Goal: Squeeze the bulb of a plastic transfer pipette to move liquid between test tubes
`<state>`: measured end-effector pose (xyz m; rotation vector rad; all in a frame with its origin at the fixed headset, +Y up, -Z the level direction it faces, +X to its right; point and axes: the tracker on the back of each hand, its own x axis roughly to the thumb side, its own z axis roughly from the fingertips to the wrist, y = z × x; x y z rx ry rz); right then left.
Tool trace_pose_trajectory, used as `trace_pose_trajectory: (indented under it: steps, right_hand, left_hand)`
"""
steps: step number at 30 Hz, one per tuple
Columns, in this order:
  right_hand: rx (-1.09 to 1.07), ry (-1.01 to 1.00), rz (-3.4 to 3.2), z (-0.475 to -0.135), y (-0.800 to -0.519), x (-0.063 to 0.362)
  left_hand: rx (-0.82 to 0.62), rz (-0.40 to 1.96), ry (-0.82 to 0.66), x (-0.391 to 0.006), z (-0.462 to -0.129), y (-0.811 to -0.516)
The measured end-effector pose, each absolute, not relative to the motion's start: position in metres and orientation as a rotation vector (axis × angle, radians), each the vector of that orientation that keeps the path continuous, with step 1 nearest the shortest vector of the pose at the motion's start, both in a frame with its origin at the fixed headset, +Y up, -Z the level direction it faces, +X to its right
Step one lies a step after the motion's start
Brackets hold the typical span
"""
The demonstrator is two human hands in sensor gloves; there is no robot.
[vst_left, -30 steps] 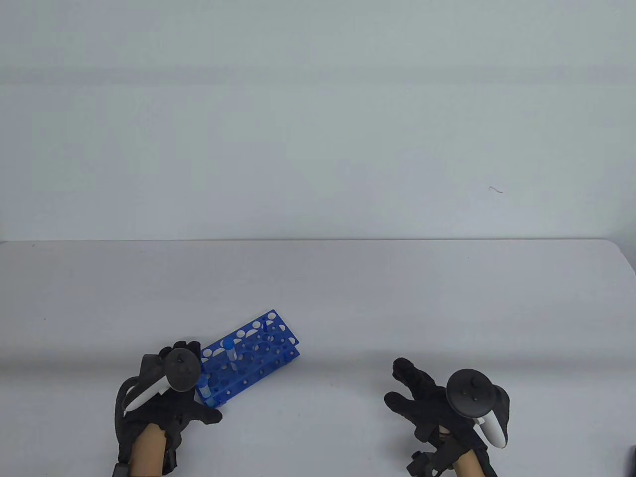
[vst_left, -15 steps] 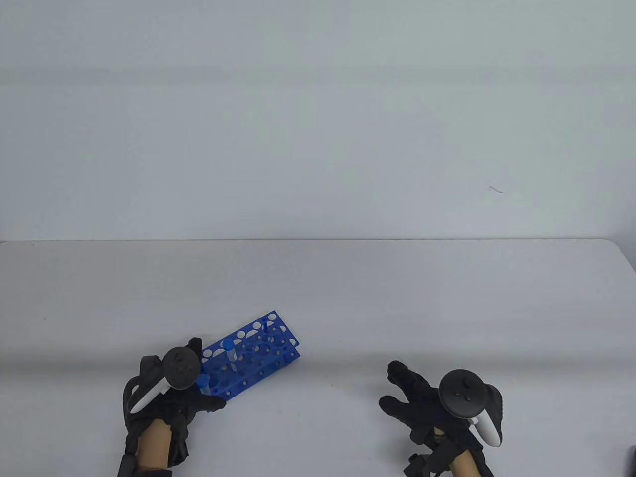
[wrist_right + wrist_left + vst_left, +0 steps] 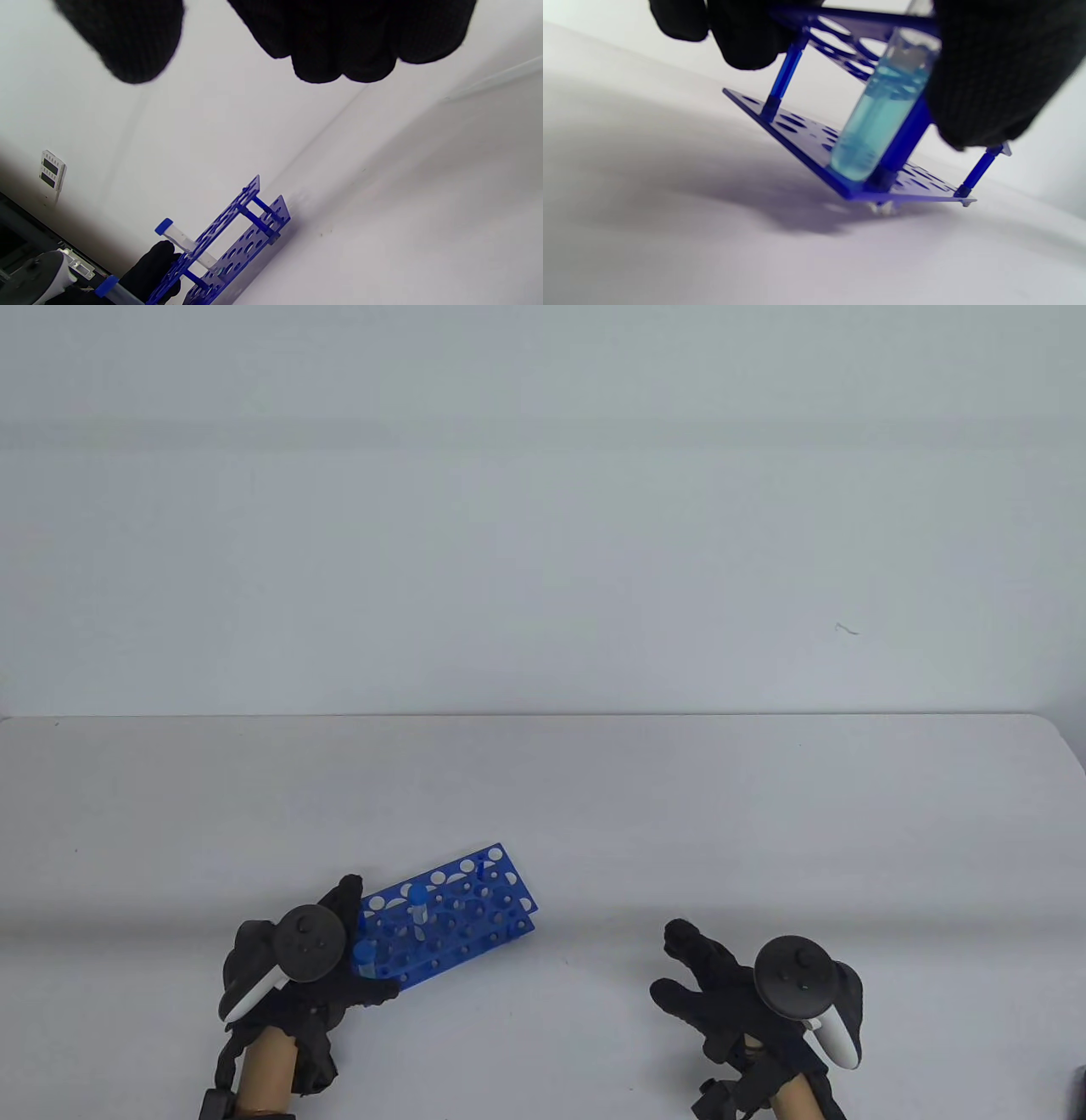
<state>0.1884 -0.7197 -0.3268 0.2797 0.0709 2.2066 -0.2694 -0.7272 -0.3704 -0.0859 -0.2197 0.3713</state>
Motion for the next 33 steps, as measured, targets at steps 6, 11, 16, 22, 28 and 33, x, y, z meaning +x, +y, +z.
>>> trace_pose_trajectory:
  steps: [6, 11, 16, 22, 28, 33]
  right_hand:
    - [0.236, 0.019, 2.155, -0.327, -0.715, 0.202]
    - [0.180, -0.031, 2.099, -0.327, -0.713, 0.218]
    - [0.142, -0.047, 2.080, -0.328, -0.715, 0.225]
    - [0.150, -0.033, 2.103, -0.329, -0.717, 0.222]
    - [0.161, -0.025, 2.112, -0.329, -0.717, 0.221]
    - [0.163, -0.024, 2.113, -0.329, -0.717, 0.220]
  left_hand:
    - [-0.072, 0.414, -0.399, -0.231, -0.364, -0.714]
    - [-0.118, 0.383, -0.523, -0.196, -0.357, -0.719]
    - [-0.159, 0.308, -0.584, -0.176, -0.353, -0.725]
    - [-0.200, 0.334, -0.567, -0.175, -0.355, -0.740]
    - [-0.210, 0.305, -0.542, -0.178, -0.357, -0.747]
    - [-0.249, 0.273, -0.540, -0.177, -0.358, -0.754]
